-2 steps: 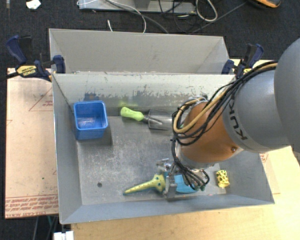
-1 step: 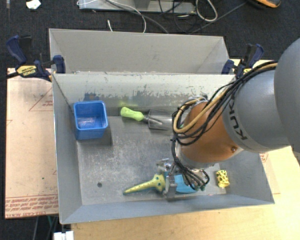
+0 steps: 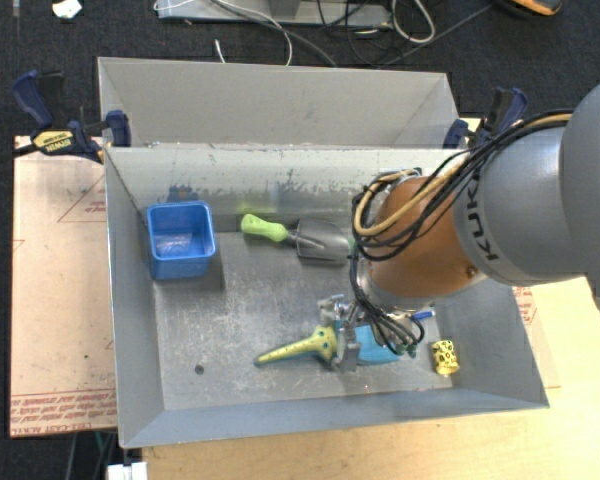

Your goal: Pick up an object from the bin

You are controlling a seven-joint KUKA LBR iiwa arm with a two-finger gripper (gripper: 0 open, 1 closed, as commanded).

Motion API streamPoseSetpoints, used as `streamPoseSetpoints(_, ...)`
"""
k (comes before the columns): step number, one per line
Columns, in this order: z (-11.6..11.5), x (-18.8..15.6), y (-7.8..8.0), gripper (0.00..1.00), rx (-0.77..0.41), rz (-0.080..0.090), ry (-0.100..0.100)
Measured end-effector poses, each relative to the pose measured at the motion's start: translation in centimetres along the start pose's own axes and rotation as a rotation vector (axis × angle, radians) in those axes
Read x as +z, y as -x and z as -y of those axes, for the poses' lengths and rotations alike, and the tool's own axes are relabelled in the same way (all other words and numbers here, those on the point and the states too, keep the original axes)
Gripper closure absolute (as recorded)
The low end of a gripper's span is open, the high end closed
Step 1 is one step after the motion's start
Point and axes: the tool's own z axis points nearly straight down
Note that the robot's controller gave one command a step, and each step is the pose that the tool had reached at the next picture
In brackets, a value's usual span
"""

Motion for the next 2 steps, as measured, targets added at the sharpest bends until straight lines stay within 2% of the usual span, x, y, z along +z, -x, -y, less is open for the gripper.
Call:
streamPoseSetpoints(1, -1.2, -6.8, -0.6, 1.00, 0.006, -0.009, 0.002)
streamPoseSetpoints(2, -1.4, -14.4, -1.1, 1.00, -0.008, -0.014, 0.002)
